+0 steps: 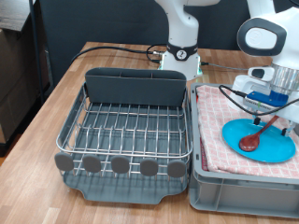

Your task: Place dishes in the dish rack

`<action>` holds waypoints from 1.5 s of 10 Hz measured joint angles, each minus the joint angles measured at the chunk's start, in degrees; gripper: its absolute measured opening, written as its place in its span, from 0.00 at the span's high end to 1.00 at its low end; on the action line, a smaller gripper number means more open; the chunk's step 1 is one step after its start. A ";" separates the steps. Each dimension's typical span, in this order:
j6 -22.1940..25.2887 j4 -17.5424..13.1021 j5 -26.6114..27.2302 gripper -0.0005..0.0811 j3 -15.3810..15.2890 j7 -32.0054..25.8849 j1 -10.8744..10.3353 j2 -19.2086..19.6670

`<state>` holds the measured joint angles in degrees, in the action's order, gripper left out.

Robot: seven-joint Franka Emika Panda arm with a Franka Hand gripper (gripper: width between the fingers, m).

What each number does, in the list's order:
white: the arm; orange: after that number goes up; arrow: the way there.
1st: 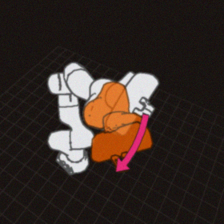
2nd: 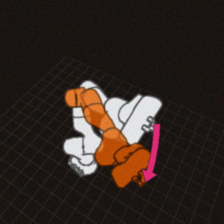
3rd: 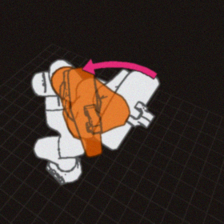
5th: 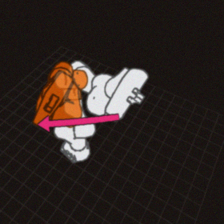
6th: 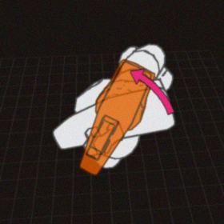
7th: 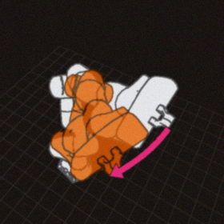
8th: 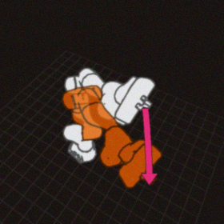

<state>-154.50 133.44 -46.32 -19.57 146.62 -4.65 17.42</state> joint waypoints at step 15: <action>2.03 -0.62 10.51 0.88 -1.41 -11.79 1.83 -3.25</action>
<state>-152.47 132.82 -35.81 -20.99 134.83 -2.82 14.17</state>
